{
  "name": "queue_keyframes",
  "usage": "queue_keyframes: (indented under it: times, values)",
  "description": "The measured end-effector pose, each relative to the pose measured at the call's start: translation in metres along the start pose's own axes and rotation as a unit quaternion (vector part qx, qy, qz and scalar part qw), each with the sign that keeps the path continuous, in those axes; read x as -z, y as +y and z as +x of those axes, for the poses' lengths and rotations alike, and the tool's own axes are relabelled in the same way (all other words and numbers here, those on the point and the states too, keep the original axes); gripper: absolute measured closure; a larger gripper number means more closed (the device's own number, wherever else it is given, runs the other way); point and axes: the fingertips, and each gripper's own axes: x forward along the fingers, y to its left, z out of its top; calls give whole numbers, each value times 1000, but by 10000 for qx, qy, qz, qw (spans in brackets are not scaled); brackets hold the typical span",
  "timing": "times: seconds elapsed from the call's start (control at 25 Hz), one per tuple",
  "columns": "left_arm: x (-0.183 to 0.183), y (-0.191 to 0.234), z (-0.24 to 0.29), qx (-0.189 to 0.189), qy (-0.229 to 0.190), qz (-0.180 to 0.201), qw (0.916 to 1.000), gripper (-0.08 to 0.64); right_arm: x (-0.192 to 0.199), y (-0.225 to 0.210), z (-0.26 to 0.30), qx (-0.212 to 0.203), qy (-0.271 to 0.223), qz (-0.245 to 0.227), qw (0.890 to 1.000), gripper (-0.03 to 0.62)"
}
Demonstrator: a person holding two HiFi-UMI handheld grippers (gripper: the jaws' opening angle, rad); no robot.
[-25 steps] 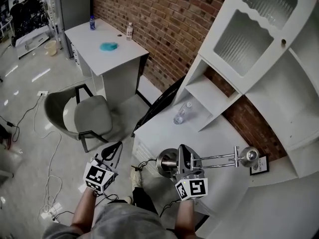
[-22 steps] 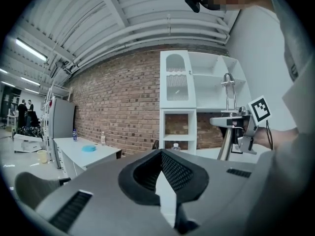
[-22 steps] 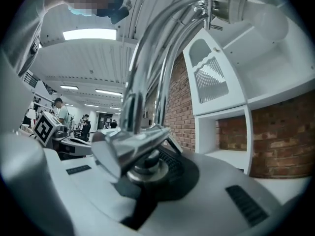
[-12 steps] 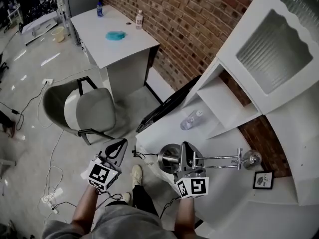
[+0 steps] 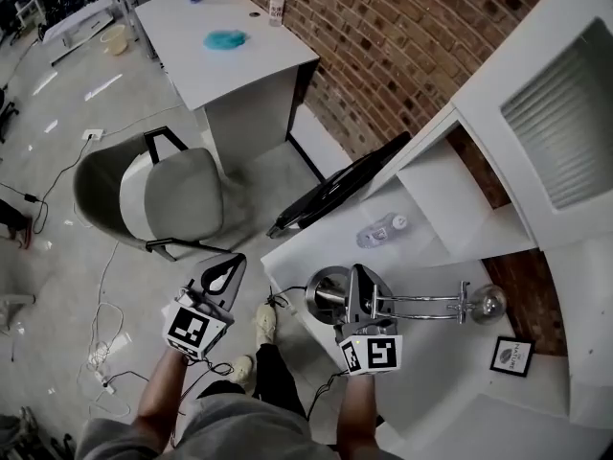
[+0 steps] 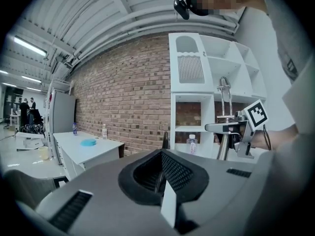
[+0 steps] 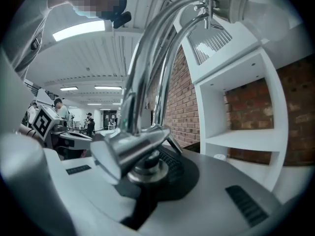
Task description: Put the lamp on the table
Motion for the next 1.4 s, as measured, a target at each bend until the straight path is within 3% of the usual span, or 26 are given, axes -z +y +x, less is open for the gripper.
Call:
queue_keyframes:
  times: [0.52,1.4]
  values:
    - [24,19,46,178,208,-1,9996,560,43,-17,40,-5,199,151,9997,574]
    - [61,36,56,130,476,-200,9986,558,86,-16,69,-56,492,232,9985,574]
